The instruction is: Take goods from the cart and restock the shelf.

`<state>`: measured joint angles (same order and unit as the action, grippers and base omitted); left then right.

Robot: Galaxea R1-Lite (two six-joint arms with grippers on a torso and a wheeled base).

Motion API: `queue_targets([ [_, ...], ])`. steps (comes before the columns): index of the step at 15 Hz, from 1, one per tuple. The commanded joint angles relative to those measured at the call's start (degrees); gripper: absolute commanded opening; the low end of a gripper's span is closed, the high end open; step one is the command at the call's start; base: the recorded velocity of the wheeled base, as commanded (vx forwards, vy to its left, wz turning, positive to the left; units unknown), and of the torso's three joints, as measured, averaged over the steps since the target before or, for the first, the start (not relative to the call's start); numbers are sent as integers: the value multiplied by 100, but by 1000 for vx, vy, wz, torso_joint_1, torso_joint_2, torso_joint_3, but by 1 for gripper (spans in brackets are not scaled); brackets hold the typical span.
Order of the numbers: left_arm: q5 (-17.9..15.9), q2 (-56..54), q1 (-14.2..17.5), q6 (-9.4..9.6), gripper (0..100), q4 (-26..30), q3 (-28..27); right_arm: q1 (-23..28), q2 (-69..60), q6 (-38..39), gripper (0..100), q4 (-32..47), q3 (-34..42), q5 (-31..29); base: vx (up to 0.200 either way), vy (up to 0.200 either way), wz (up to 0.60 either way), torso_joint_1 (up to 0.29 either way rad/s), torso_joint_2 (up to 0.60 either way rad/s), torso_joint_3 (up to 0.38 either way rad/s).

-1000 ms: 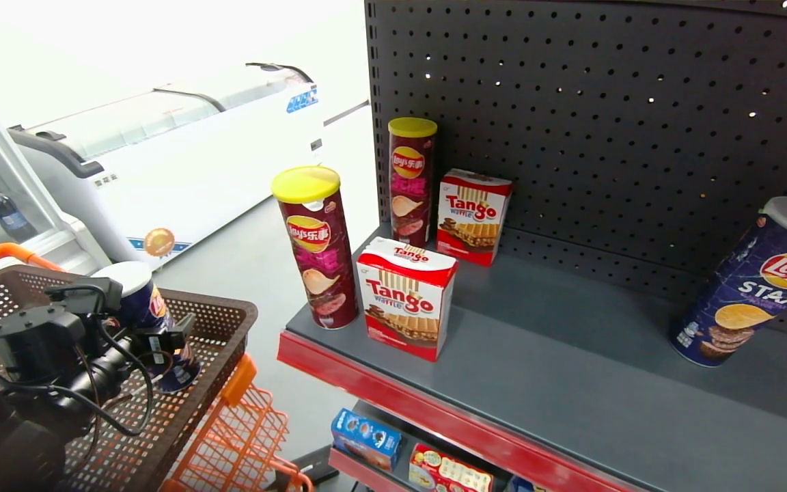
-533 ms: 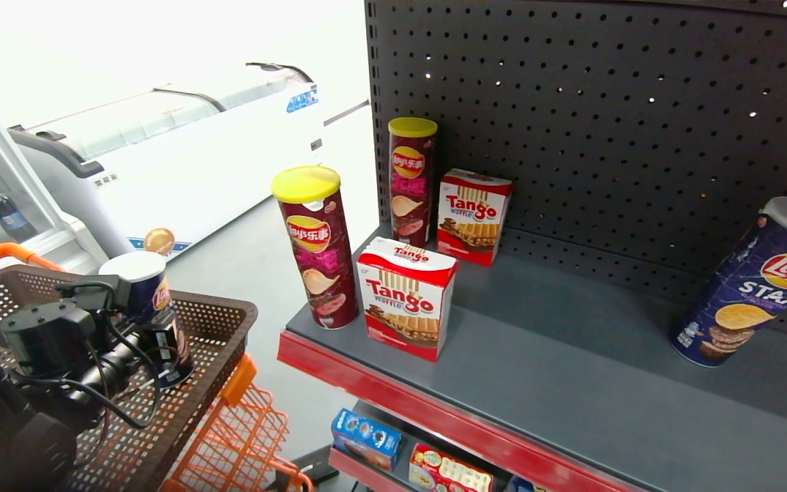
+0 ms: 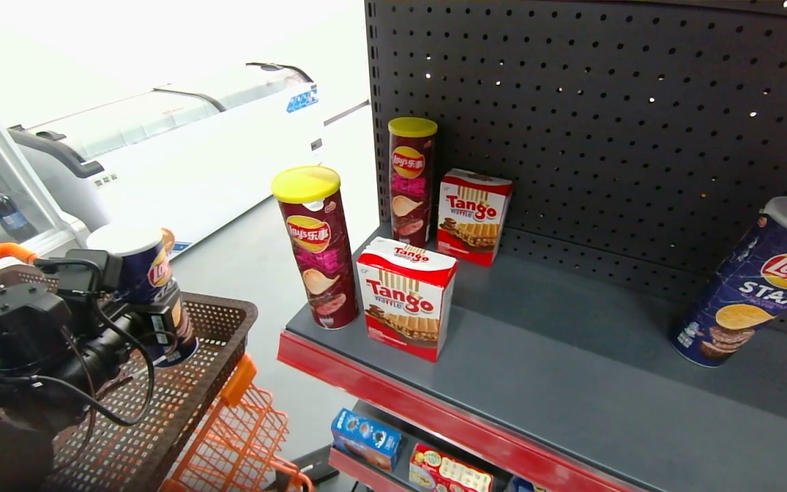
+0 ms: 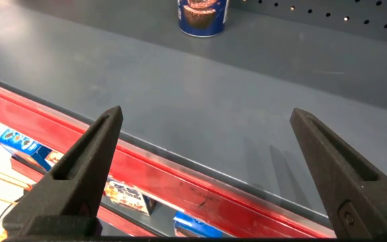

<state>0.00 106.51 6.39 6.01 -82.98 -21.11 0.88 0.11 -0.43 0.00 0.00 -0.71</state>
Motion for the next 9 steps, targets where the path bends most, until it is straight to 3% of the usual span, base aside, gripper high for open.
queue_targets([
  [1, 0, -746, -208, 23, 0, 1, 248, 0, 7, -1, 100, 0, 0, 0, 0, 0, 0, 0, 0, 0],
  [5, -18, -1414, -867, 14, 0, 177, 310, 0, 7, -1, 100, 0, 0, 0, 0, 0, 0, 0, 0, 0],
  [7, -88, -1800, -1518, -3, 0, 186, 591, 0, 7, -1, 100, 9, 0, 0, 0, 0, 0, 0, 0, 0],
  [9, -97, -2178, -1869, -12, 0, 309, 916, 0, 7, -1, 100, 0, 0, 0, 0, 0, 0, 0, 0, 0],
])
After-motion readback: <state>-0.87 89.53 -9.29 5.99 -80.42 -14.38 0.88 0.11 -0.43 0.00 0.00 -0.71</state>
